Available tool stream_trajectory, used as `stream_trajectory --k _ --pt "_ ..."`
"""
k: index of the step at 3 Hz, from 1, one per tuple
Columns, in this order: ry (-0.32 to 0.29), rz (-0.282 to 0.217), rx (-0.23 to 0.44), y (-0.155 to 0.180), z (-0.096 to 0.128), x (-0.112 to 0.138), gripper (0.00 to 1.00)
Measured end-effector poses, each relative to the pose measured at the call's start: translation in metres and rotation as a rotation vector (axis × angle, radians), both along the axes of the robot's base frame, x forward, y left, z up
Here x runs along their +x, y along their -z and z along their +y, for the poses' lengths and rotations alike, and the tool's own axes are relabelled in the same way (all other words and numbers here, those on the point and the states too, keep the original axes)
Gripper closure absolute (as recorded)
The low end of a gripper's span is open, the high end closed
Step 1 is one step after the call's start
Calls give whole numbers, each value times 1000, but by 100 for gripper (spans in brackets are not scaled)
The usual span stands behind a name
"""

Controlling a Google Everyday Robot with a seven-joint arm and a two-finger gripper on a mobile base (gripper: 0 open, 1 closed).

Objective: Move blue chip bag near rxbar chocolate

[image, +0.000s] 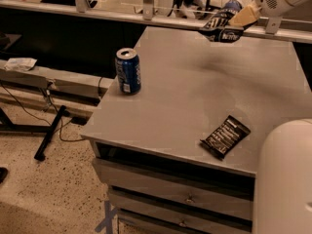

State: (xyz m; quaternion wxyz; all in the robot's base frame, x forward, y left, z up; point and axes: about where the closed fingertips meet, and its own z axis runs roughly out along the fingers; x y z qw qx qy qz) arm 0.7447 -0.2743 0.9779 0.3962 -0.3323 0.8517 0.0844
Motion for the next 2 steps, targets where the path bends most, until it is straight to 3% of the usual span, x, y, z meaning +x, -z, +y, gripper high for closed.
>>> stream_trajectory --k 2 --pt "-5 60 -11 20 6 -3 100"
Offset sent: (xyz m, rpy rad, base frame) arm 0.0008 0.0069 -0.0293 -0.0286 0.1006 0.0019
